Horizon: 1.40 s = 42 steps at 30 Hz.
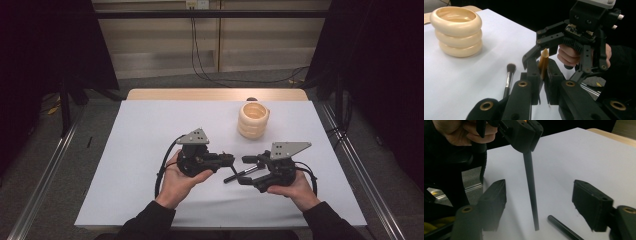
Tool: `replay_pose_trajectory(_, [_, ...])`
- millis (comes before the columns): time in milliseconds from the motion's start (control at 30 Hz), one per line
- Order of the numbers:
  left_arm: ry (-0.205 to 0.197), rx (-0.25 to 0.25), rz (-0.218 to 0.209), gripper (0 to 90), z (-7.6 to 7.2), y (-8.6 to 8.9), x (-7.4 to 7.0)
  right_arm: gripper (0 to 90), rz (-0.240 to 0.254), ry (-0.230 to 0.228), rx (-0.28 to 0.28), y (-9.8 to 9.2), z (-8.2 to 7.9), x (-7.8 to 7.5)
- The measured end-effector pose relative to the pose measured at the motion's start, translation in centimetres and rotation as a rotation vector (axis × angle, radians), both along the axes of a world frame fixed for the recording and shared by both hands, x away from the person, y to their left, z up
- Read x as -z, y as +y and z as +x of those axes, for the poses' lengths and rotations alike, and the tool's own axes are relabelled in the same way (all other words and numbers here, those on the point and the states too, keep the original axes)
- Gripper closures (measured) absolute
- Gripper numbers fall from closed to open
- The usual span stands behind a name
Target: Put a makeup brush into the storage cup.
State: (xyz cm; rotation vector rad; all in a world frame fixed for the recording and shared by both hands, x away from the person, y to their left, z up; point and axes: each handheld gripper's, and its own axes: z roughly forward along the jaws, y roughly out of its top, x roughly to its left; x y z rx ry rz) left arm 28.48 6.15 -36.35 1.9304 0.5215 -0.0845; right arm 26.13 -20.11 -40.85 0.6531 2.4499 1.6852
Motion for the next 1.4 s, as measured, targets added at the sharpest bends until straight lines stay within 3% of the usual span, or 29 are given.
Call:
replay_pose_trajectory(167, [0.002,0.012,-0.008,83.9,-0.1,-0.7,0.3,45.8,-0.003,-0.01,-0.005,0.0,-0.1,-0.1])
replay_pose_trajectory(500, [0.009,0.011,-0.012,83.9,-0.3,-1.2,0.8,65.6,-0.025,-0.007,-0.03,0.3,-0.2,0.1])
replay_pose_trajectory(1100, [0.017,0.014,-0.024,83.9,-0.3,-1.5,1.2,82.2,-0.023,-0.014,-0.048,0.5,-0.2,0.2])
replay_pose_trajectory(1400, [0.023,0.008,-0.04,83.0,-0.2,-1.4,1.4,83.5,-0.031,-0.028,-0.05,0.5,-0.3,0.1])
